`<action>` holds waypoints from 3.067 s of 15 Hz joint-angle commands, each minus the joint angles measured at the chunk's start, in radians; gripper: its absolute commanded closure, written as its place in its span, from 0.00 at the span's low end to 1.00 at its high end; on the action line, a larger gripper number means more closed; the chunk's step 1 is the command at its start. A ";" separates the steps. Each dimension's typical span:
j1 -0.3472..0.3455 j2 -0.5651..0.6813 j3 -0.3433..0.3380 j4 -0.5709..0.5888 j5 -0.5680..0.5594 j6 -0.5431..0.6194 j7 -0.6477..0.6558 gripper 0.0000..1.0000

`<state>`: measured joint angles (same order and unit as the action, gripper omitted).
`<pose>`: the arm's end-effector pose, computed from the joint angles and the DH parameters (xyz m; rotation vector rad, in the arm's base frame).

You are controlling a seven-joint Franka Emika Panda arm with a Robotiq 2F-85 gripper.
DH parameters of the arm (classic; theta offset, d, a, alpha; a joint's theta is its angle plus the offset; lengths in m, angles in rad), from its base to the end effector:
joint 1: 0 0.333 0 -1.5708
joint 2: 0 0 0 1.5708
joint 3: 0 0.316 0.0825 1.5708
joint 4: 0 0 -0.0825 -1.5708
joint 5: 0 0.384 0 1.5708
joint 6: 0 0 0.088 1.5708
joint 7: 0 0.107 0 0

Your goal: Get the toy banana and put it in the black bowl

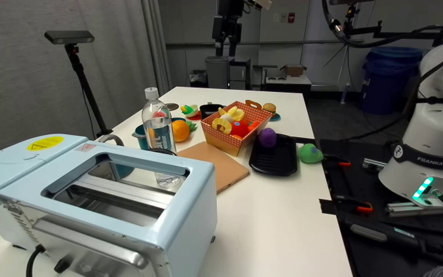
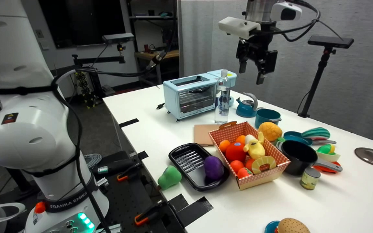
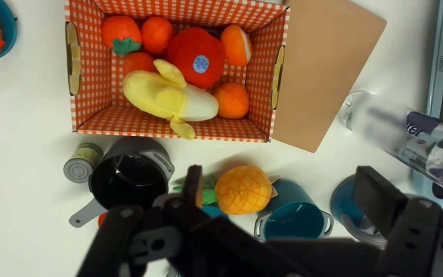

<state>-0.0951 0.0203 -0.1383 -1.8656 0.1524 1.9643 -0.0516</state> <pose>0.5627 -0.1231 0.5077 -2.9897 0.3524 -0.1472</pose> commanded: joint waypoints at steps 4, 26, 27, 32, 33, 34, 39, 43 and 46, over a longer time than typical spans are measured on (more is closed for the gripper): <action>-0.035 0.107 0.001 0.079 0.037 -0.020 -0.065 0.00; -0.059 0.286 0.038 0.099 0.041 0.059 -0.097 0.00; -0.061 0.294 0.039 0.102 0.042 0.069 -0.097 0.00; -0.075 0.341 0.042 0.117 0.065 0.133 -0.100 0.00; -0.077 0.349 0.043 0.119 0.069 0.142 -0.099 0.00; -0.079 0.358 0.044 0.119 0.072 0.152 -0.098 0.00; -0.087 0.394 0.054 0.113 0.090 0.180 -0.096 0.00; -0.098 0.401 0.071 0.096 0.129 0.200 -0.106 0.00; -0.113 0.406 0.081 0.090 0.173 0.202 -0.118 0.00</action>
<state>-0.1738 0.4181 -0.0831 -1.7763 0.2666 2.1440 -0.1316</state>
